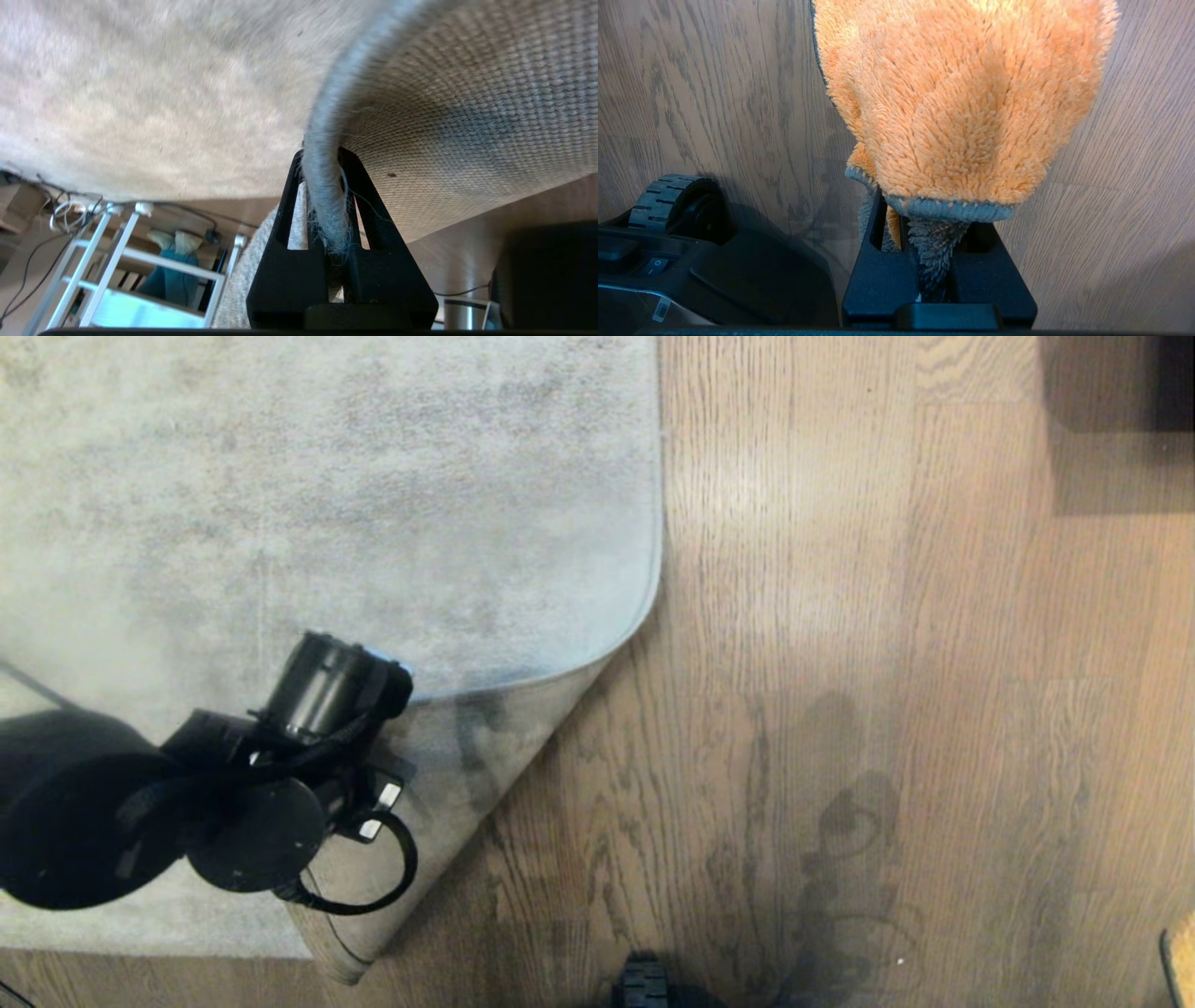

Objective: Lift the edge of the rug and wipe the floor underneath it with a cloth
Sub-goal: Lift up the carpet

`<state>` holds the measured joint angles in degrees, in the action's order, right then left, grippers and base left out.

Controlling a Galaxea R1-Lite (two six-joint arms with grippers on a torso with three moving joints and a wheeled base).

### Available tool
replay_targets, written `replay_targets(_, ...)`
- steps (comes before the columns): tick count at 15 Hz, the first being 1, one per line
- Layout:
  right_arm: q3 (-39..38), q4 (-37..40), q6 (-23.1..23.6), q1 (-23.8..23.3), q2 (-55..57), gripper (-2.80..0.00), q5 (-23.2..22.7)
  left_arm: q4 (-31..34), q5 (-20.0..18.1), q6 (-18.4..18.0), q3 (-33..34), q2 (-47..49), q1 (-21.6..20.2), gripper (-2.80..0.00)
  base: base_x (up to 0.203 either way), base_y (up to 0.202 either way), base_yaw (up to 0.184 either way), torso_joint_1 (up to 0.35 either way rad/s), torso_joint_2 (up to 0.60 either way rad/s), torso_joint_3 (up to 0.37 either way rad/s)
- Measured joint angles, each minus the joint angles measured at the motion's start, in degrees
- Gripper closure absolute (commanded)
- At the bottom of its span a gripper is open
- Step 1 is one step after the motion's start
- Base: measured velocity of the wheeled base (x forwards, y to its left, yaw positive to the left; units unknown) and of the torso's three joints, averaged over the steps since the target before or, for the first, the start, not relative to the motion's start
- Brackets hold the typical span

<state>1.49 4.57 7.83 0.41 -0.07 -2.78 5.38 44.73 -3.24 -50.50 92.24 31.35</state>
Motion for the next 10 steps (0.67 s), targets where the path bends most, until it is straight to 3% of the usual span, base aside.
replay_targets(8, 0.7, -0.1, 0.2, 0.0, 0.0, 0.00, -0.5, 1.2, 0.2, -0.1, -1.8, -1.9, 1.4, 0.00, 0.000, 0.000, 0.000, 0.000, 0.00, 0.000)
replay_targets(10, 3.2, 0.4, 0.0, 0.0, 0.5, 0.00, -3.6, 1.2, 0.4, -0.1, -1.8, -2.5, 1.4, 0.00, 0.000, 0.000, 0.000, 0.000, 0.00, 0.000)
